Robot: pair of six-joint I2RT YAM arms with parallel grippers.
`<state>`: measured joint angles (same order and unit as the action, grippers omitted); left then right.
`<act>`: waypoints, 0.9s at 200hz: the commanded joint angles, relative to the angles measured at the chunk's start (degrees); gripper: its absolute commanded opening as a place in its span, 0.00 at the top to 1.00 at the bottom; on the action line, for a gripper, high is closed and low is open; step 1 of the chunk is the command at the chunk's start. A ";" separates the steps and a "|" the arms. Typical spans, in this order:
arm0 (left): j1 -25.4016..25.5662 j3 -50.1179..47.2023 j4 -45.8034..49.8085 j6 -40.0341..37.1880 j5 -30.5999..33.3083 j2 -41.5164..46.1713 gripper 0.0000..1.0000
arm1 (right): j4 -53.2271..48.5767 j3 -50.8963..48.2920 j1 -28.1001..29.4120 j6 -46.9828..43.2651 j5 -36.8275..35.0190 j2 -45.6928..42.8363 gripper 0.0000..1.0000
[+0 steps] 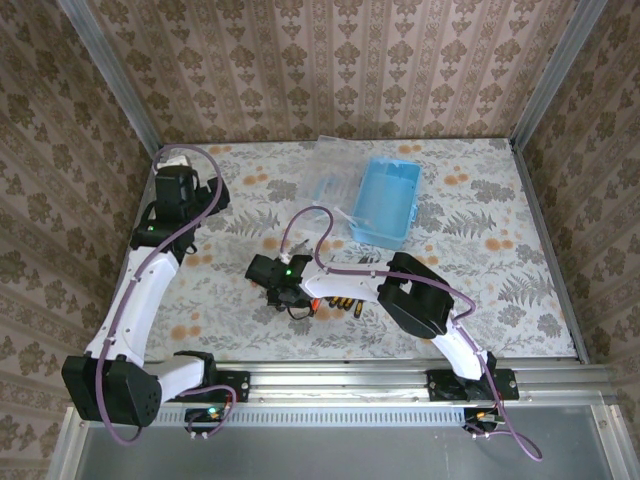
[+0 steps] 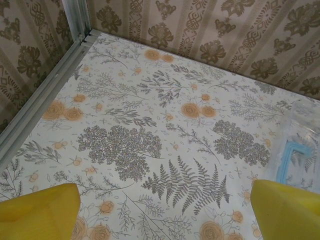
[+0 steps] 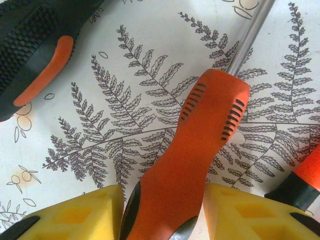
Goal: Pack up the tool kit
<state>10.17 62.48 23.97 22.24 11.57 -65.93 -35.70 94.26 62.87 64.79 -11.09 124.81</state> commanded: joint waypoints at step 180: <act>1.41 -1.04 -1.99 -2.78 1.15 0.90 0.10 | 7.08 -9.72 -0.43 5.13 -4.62 -9.51 0.72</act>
<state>11.29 62.19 23.57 20.73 12.27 -65.93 -29.89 85.73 62.63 69.23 -12.64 119.46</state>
